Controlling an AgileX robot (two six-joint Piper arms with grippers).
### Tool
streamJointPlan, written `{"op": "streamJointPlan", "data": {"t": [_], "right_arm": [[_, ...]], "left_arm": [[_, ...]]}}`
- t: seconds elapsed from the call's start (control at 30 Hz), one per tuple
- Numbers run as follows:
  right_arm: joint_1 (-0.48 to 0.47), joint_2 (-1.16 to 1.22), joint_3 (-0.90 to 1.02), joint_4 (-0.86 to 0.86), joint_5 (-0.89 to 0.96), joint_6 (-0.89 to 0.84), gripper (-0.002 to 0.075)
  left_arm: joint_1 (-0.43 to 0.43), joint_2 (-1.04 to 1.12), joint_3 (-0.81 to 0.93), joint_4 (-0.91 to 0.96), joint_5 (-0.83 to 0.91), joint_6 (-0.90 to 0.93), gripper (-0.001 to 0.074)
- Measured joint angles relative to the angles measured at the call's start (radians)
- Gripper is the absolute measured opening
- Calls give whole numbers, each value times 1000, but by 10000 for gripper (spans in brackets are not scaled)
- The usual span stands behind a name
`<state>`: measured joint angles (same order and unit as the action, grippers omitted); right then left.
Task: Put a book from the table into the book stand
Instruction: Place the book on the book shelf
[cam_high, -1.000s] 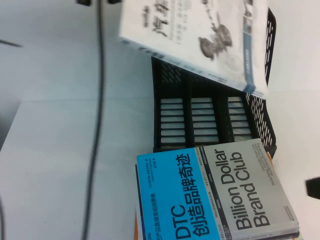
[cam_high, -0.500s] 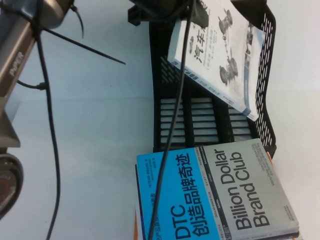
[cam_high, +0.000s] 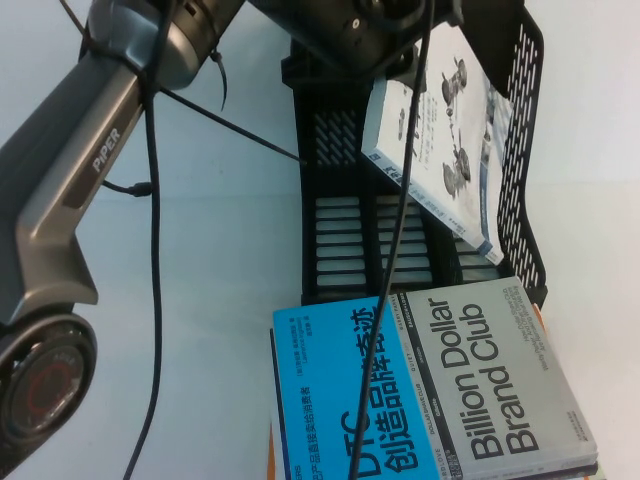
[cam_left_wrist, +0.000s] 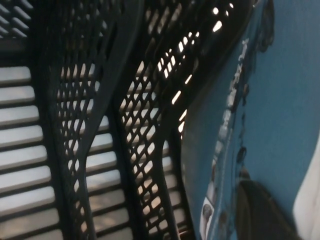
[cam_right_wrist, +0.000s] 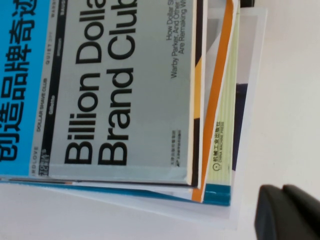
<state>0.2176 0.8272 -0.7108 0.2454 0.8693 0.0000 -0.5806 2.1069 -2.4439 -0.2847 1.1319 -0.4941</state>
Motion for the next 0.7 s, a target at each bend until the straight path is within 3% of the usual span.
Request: {"op": "streamJointPlan", "data": {"t": [0.7], "right_arm": [[0, 0, 0, 2, -10, 0, -3]], "left_arm": [[-78, 104, -7, 169, -84, -142, 120]]}}
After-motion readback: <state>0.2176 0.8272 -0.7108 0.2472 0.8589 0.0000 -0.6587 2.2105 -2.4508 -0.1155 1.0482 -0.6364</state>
